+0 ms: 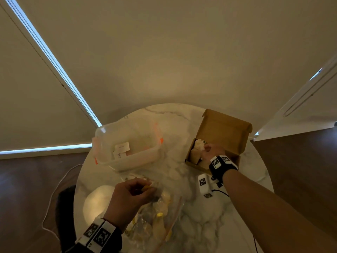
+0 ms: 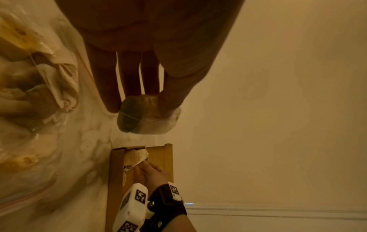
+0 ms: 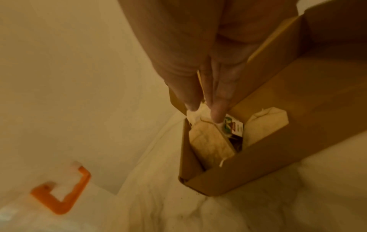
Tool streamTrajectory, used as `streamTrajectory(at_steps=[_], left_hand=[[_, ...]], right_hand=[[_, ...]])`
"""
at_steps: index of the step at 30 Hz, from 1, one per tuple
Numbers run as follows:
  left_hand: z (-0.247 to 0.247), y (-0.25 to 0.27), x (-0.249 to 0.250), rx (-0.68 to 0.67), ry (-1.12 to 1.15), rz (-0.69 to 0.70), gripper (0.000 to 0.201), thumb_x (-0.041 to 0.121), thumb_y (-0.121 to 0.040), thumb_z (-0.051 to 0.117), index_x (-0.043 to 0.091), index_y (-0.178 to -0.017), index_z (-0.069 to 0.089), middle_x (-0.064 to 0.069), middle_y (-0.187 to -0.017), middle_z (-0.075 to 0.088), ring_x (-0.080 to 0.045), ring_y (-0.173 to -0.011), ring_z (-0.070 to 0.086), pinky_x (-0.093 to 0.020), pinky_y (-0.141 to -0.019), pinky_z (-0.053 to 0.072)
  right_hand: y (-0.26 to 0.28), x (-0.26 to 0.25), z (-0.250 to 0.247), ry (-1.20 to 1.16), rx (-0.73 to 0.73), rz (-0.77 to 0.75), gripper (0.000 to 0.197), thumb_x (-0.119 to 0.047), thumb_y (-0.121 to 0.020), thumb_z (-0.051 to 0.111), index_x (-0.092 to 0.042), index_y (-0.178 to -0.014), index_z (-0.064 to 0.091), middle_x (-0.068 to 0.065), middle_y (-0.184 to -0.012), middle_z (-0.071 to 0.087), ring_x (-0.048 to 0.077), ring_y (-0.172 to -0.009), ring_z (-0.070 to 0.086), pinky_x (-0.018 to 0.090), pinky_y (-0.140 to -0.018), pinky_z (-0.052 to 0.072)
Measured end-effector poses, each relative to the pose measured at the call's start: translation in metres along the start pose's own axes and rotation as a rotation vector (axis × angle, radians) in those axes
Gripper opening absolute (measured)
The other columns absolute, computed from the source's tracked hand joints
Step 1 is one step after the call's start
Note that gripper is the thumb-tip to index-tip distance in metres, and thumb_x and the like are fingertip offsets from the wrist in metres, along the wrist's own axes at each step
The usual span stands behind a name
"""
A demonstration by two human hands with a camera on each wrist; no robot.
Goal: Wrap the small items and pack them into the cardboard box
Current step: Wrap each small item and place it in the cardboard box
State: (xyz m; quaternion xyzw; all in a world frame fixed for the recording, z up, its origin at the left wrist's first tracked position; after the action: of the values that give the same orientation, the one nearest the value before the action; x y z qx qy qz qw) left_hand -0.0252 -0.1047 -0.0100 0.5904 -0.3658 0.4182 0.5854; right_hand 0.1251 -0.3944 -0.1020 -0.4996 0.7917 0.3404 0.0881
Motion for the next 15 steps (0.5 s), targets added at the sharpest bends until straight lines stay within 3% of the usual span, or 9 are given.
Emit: streamTrajectory(at_steps=[2,5,10,15], left_hand=[[0.003,-0.001,0.002,-0.017,-0.012,-0.005,0.007,-0.008,-0.076,0.072,-0.005,-0.082,0.071,-0.022,-0.077,0.072,-0.033,-0.071,0.072,-0.032,-0.064,0.060],[0.011,-0.003,0.009,-0.055,-0.013,-0.007,0.013,-0.005,-0.077,0.073,-0.005,-0.089,0.071,-0.020,-0.082,0.073,-0.036,-0.078,0.072,-0.036,-0.070,0.061],[0.027,-0.007,0.027,-0.034,0.098,-0.046,0.014,-0.008,-0.077,0.072,-0.007,-0.090,0.067,-0.020,-0.079,0.071,-0.030,-0.068,0.072,-0.031,-0.058,0.059],[0.035,-0.001,0.036,-0.075,0.049,-0.014,0.019,0.000,-0.074,0.078,0.000,-0.091,0.069,-0.020,-0.086,0.073,-0.033,-0.076,0.071,-0.045,-0.074,0.060]], right_hand=[[0.006,0.001,-0.007,-0.030,0.039,-0.026,0.029,-0.025,-0.092,0.053,-0.020,-0.119,0.062,0.005,-0.122,0.064,0.022,-0.110,0.057,0.031,-0.098,0.045],[0.048,-0.013,-0.016,-0.180,0.072,-0.197,0.019,-0.030,-0.090,0.062,-0.019,-0.103,0.071,0.000,-0.104,0.071,0.014,-0.095,0.063,0.026,-0.087,0.048],[0.162,-0.058,-0.012,-0.466,-0.212,-0.592,0.016,-0.023,-0.085,0.071,-0.013,-0.097,0.074,-0.011,-0.072,0.071,0.002,-0.069,0.066,0.013,-0.063,0.048],[0.191,-0.060,-0.018,-0.550,-0.176,-0.629,0.007,-0.009,-0.084,0.071,-0.005,-0.088,0.074,-0.008,-0.060,0.065,-0.001,-0.052,0.056,0.011,-0.053,0.041]])
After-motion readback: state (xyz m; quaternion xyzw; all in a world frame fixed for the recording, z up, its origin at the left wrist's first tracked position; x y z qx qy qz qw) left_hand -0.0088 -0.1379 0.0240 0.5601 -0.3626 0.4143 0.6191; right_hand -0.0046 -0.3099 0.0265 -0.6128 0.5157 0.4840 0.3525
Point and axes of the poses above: each hand's wrist, its own y-axis away from the middle knuckle, its own z-axis out of the palm, x = y × z, the point moved 3 cm from there along -y, towards the middle knuckle
